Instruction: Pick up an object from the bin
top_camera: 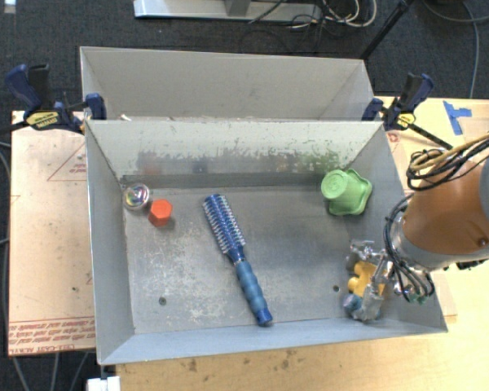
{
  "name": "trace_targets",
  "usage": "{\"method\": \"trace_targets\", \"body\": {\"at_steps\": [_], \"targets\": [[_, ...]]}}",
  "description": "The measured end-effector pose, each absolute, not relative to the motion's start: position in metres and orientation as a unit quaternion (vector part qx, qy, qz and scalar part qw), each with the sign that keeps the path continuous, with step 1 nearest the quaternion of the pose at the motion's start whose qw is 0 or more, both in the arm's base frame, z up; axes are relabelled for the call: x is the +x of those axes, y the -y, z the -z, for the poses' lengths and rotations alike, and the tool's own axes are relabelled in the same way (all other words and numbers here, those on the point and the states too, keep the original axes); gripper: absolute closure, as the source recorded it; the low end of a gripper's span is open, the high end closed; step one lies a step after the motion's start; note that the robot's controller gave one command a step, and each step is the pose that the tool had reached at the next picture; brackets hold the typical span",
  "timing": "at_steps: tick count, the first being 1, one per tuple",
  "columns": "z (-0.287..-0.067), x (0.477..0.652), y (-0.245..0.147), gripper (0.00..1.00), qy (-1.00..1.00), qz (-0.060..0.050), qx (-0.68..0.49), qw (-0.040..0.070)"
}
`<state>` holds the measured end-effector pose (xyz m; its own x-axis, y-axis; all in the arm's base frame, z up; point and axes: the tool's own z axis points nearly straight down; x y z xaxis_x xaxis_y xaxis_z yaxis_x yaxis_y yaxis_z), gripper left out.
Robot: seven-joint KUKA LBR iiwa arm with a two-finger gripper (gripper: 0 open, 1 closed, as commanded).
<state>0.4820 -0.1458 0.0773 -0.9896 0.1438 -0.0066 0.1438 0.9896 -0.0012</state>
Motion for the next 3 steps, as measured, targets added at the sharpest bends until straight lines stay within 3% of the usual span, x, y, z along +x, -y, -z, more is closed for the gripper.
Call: {"method": "trace_targets", "body": {"at_steps": [1,2,3], "targets": [[-0.076,0.482,0.142,1.00,-0.998,-0.001,0.068,0.000],[-0.197,0.521,0.134,1.00,-0.999,0.001,0.051,0.006],[-0.310,0.532,0.134,1.00,-0.957,0.002,-0.290,0.004]]}}
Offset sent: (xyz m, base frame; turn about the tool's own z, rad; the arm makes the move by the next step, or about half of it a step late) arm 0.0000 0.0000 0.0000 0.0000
